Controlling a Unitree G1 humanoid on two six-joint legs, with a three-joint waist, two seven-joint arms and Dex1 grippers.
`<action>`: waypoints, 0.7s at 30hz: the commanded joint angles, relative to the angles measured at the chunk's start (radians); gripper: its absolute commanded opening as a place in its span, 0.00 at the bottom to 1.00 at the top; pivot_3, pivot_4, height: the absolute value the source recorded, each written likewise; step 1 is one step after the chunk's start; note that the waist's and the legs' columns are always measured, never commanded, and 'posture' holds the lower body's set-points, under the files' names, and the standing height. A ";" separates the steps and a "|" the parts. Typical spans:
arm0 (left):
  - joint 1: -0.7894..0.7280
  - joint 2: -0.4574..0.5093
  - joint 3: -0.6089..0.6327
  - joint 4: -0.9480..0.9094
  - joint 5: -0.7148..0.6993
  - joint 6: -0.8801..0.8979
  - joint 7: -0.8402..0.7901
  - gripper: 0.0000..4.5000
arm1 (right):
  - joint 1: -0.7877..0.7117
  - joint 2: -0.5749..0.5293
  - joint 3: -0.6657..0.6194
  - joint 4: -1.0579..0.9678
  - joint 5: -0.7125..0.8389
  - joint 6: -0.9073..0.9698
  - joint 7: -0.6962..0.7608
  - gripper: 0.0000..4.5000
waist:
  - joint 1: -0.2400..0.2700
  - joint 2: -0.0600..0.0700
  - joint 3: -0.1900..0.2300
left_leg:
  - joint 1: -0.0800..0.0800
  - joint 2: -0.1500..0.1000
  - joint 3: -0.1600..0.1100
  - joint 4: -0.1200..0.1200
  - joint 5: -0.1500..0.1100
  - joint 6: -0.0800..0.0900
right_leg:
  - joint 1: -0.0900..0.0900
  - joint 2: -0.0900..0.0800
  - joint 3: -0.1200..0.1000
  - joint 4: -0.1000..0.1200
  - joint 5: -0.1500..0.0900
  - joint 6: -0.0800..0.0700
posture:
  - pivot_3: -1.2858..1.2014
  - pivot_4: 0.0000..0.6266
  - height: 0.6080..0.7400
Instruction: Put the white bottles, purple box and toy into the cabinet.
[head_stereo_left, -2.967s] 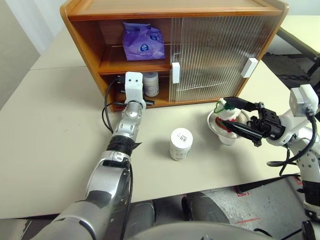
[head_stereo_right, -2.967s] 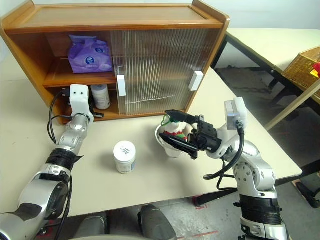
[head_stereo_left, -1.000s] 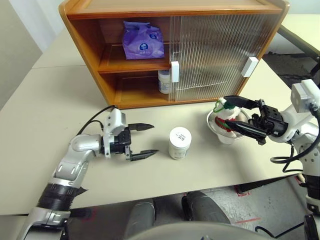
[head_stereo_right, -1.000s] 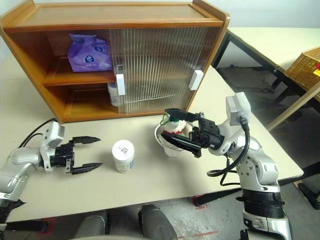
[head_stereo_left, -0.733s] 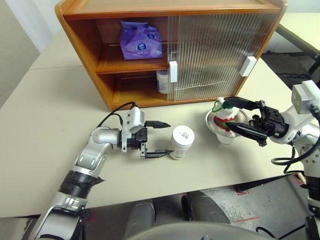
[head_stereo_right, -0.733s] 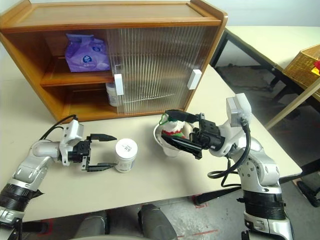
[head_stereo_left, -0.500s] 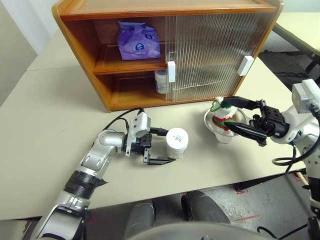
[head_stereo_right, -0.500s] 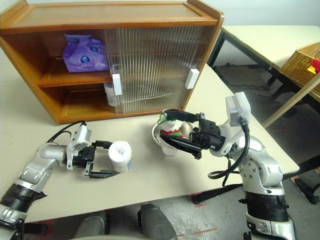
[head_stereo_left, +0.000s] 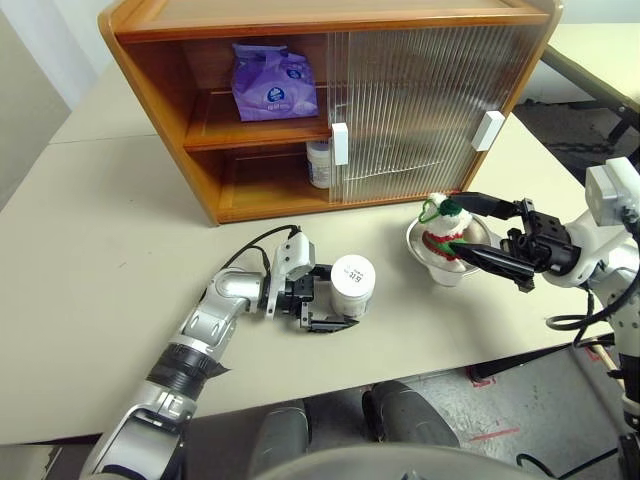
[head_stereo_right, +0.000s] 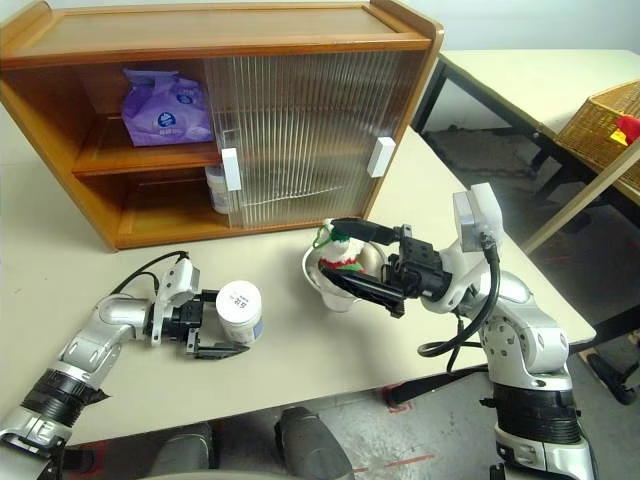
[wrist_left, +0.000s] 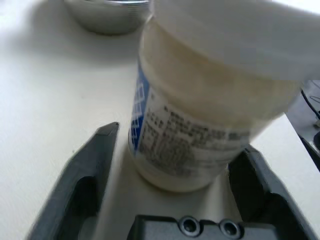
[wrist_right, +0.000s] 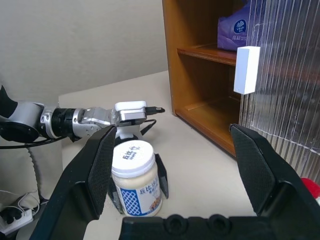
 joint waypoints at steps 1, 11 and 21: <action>0.003 -0.003 -0.021 0.023 0.008 0.002 -0.021 0.70 | 0.004 -0.012 -0.013 -0.004 0.003 -0.004 0.006 1.00 | 0.000 0.000 0.000 | 0.000 0.000 0.000 0.000 0.000 0.000 | 0.000 0.000 0.000 0.000 -0.001 0.002 | 0.43 0.11 1.00; -0.007 -0.029 0.083 0.026 -0.003 -0.022 0.124 0.70 | 0.006 -0.009 -0.011 0.012 -0.001 -0.014 0.018 1.00 | -0.002 0.002 -0.002 | 0.000 -0.002 0.000 0.001 0.001 0.001 | 0.001 -0.001 0.000 0.000 -0.001 0.004 | 0.43 0.11 1.00; -0.034 -0.075 0.300 0.023 0.052 0.012 0.591 0.70 | -0.001 0.011 0.008 0.032 -0.006 -0.027 0.037 1.00 | -0.005 0.002 -0.001 | 0.000 -0.005 0.003 0.001 0.002 0.001 | 0.002 0.000 0.000 0.000 -0.003 0.007 | 0.44 0.12 1.00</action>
